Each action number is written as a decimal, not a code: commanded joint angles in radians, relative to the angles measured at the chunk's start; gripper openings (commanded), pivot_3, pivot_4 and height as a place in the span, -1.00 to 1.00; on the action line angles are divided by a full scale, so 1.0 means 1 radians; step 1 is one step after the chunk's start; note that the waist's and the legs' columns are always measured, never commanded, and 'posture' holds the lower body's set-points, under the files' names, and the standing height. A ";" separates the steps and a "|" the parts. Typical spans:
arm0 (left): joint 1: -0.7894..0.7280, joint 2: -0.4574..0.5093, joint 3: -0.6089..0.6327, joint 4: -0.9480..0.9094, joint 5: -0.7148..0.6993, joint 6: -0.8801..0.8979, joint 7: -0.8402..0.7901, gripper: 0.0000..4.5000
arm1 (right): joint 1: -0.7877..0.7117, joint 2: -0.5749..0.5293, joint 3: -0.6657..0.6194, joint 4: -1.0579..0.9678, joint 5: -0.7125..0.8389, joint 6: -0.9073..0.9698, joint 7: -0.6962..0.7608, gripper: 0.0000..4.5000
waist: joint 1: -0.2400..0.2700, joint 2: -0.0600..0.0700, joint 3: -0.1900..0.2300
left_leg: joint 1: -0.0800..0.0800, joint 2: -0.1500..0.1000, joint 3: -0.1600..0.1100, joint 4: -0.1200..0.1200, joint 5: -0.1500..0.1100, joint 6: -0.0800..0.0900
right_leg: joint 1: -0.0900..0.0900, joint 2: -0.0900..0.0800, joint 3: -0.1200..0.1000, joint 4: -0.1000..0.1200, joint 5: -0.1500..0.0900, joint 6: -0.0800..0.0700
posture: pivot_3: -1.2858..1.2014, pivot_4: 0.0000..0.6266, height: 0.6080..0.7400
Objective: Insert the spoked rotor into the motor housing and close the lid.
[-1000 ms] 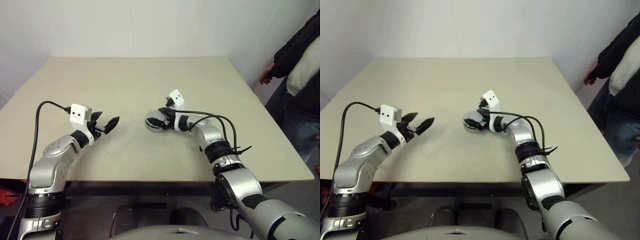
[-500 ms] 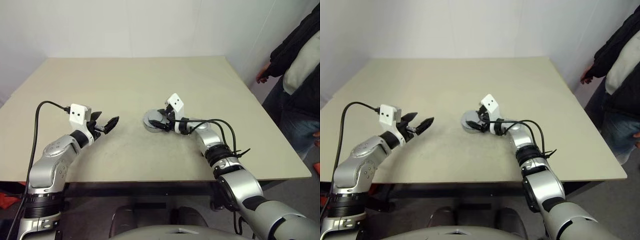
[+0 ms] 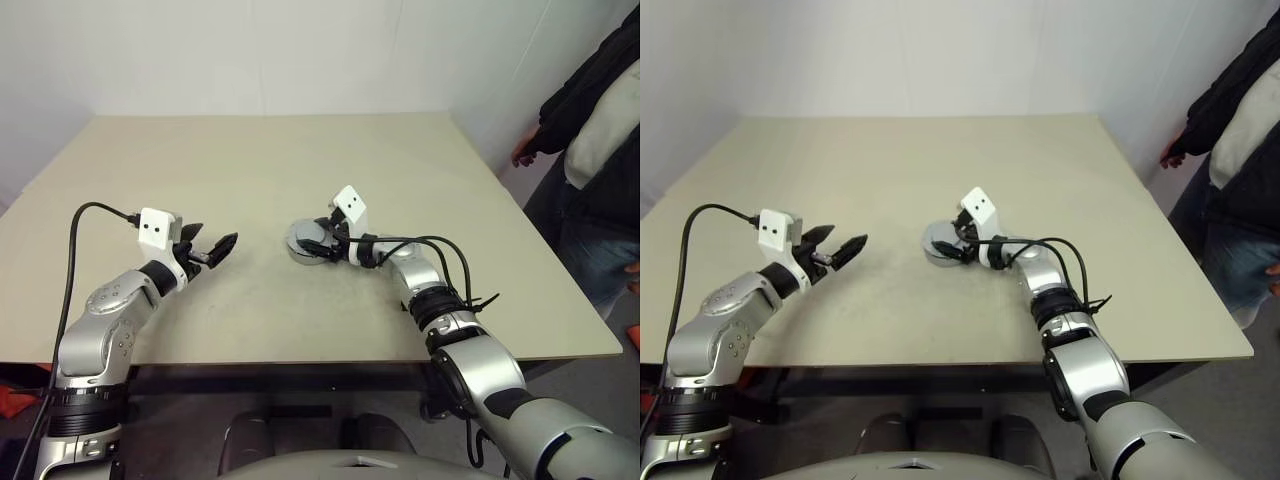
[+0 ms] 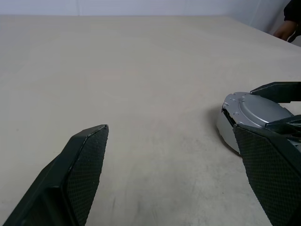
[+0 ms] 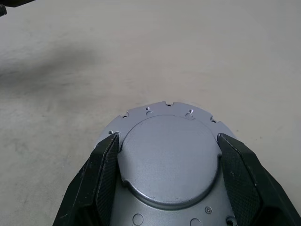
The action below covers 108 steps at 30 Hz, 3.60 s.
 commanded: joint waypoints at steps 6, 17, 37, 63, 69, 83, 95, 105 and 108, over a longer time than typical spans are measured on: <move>-0.001 0.009 0.017 -0.035 0.003 -0.020 0.004 1.00 | -0.025 -0.021 0.026 0.036 -0.069 0.000 -0.037 0.42 | 0.000 0.000 0.000 | 0.000 0.000 0.000 0.000 0.000 0.000 | 0.000 0.000 0.000 0.000 0.000 0.001 | 0.03 -1.00 1.00; 0.005 0.006 0.017 -0.041 0.000 -0.021 0.009 1.00 | -0.029 -0.040 0.052 0.068 -0.103 0.002 -0.030 0.42 | 0.001 0.000 0.000 | 0.007 -0.001 0.000 0.000 0.000 0.000 | 0.003 -0.001 0.000 0.000 -0.001 0.002 | 0.03 -1.00 1.00; 0.012 0.001 0.017 -0.046 -0.003 -0.021 0.014 1.00 | -0.016 -0.066 0.067 0.048 -0.102 0.039 0.021 0.42 | 0.003 0.000 0.000 | 0.006 -0.001 0.000 -0.001 -0.001 0.001 | 0.004 -0.003 0.000 -0.003 -0.001 0.002 | 0.03 -1.00 1.00; -0.033 -0.079 0.000 -0.067 -0.049 0.092 0.089 1.00 | 0.015 -0.133 0.144 -0.024 -0.135 0.162 0.080 0.42 | 0.014 0.000 -0.001 | 0.004 -0.002 0.001 -0.003 -0.006 0.009 | 0.009 -0.006 0.000 -0.013 -0.001 0.001 | 0.03 -1.00 1.00; -0.073 -0.116 0.034 -0.071 -0.112 0.171 0.154 1.00 | 0.019 -0.131 0.151 -0.022 -0.135 0.162 0.074 0.42 | 0.014 0.000 -0.001 | 0.006 -0.003 0.001 -0.003 -0.006 0.010 | 0.012 -0.007 0.000 -0.014 -0.003 0.005 | 0.03 -1.00 1.00; -0.220 -0.226 0.105 0.015 -0.326 0.379 0.232 1.00 | 0.021 -0.142 0.160 -0.022 -0.140 0.159 0.072 0.42 | 0.017 0.001 -0.002 | 0.007 -0.005 0.001 -0.003 -0.006 0.011 | 0.013 -0.009 0.000 -0.014 -0.003 0.005 | 0.03 -1.00 1.00; -0.343 -0.311 0.093 0.225 -0.362 0.419 0.230 -0.29 | 0.027 -0.144 0.165 -0.035 -0.141 0.154 0.066 0.42 | 0.018 0.001 -0.002 | 0.007 -0.005 0.001 -0.005 -0.007 0.011 | 0.016 -0.009 0.000 -0.015 -0.006 0.010 | 0.03 -1.00 1.00; -0.428 -0.363 0.104 0.306 -0.441 0.459 0.196 -0.55 | 0.030 -0.143 0.166 -0.046 -0.142 0.160 0.057 0.42 | 0.018 0.001 -0.002 | 0.008 -0.006 0.001 -0.006 -0.007 0.011 | 0.016 -0.010 0.000 -0.015 -0.006 0.010 | 0.03 -1.00 1.00; -0.452 -0.371 0.105 0.353 -0.430 0.468 0.220 -0.99 | 0.032 -0.142 0.166 -0.051 -0.141 0.163 0.055 0.42 | 0.018 0.001 -0.002 | 0.008 -0.006 0.001 -0.007 -0.007 0.011 | 0.016 -0.011 0.000 -0.016 -0.006 0.010 | 0.03 -1.00 1.00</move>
